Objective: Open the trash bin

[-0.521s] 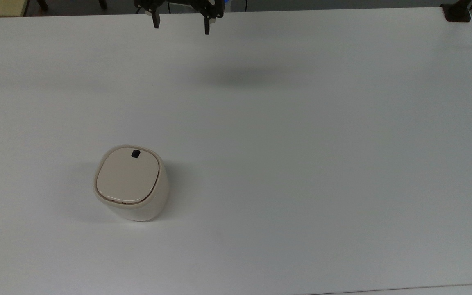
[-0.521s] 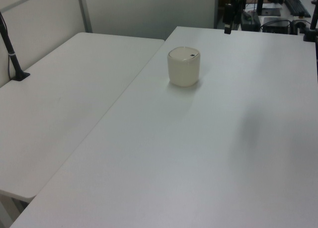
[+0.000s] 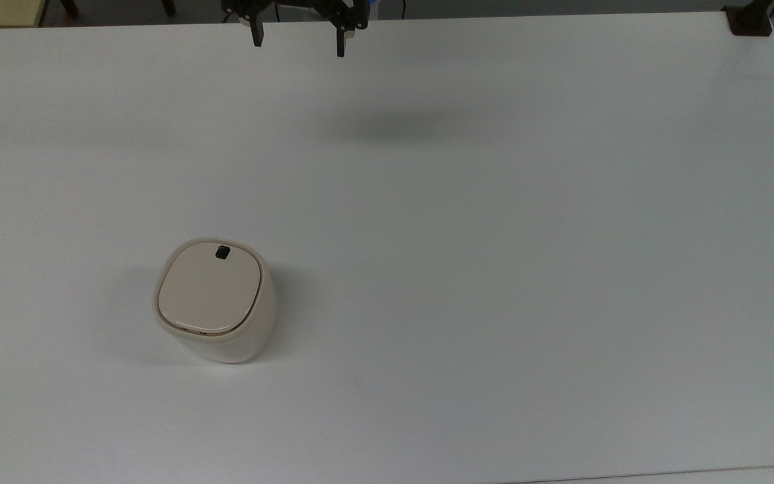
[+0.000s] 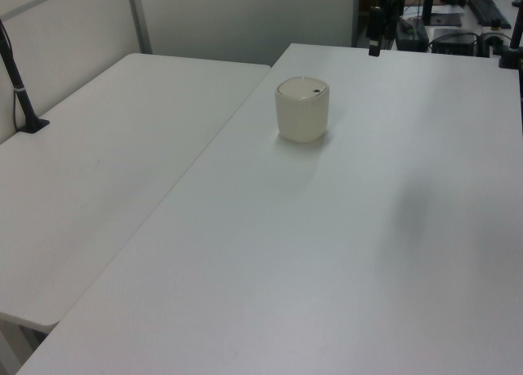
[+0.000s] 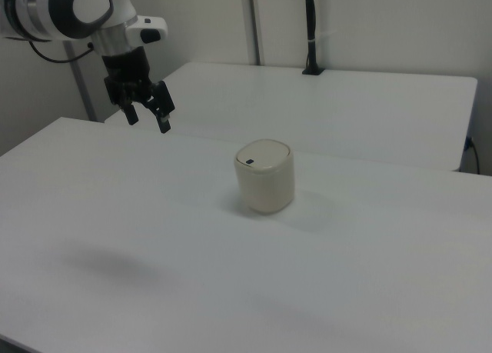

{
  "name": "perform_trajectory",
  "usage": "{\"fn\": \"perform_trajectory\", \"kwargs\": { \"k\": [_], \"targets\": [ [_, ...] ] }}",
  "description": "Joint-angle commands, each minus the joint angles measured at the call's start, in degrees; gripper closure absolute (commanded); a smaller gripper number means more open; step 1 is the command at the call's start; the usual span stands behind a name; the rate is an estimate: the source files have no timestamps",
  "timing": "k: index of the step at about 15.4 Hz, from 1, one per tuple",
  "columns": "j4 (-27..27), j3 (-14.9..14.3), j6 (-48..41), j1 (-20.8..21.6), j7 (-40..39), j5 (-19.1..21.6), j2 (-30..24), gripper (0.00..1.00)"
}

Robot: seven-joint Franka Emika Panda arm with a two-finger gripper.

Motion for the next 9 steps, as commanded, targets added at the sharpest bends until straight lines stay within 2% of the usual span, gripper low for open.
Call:
{"fn": "perform_trajectory", "kwargs": {
  "k": [1, 9],
  "targets": [
    [0.21, 0.41, 0.33, -0.31, -0.95, 0.35, 0.11, 0.00],
    [0.65, 0.24, 0.94, -1.19, 1.33, 0.79, 0.55, 0.00]
  ]
}}
